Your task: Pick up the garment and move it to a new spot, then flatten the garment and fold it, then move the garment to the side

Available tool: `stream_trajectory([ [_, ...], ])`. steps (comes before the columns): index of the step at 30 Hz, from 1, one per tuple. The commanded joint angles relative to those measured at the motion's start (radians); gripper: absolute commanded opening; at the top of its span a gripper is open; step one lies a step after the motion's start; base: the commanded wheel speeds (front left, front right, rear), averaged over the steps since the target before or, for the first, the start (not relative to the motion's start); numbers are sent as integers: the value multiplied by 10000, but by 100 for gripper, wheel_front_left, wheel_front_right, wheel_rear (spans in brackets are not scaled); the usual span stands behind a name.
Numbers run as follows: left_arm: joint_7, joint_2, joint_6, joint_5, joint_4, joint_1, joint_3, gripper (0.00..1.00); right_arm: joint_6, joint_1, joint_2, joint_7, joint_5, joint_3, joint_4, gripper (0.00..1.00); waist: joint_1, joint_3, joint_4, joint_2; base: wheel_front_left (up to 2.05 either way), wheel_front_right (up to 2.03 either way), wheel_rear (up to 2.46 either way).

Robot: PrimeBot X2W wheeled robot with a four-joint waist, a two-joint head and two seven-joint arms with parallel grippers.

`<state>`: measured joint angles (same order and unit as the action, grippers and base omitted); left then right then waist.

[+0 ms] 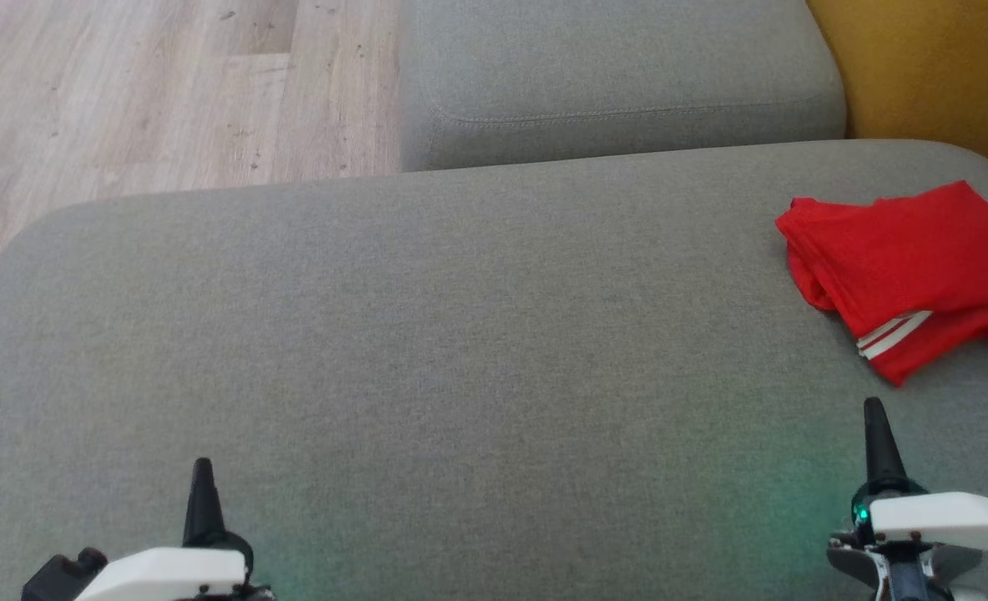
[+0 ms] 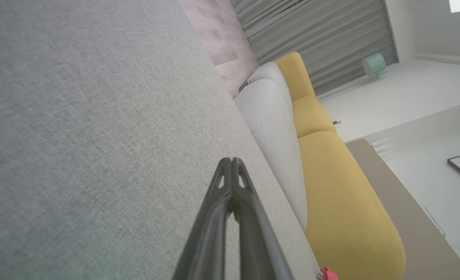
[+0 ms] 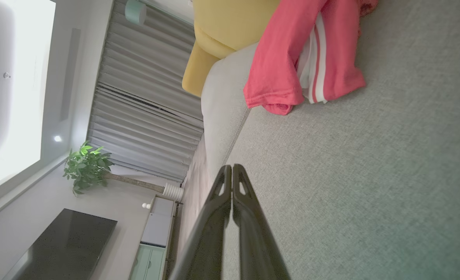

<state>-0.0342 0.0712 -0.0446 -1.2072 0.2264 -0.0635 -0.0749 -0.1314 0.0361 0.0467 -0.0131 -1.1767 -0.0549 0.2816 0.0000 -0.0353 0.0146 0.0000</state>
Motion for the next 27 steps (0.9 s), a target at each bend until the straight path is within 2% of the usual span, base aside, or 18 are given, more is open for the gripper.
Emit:
stream_trajectory([
  [1, 83, 122, -108, -300, -222, 626, 373, 0, 5, -590, 140, 96, -338, 66, -354, 0, 0, 16, -7, 0, 0, 0, 0],
  [27, 846, 102, -654, -3247, 60, 1390, 1164, 0, 7, -1197, 137, 864, -3304, -311, -370, 0, 0, 283, -108, 0, 0, 0, 0],
])
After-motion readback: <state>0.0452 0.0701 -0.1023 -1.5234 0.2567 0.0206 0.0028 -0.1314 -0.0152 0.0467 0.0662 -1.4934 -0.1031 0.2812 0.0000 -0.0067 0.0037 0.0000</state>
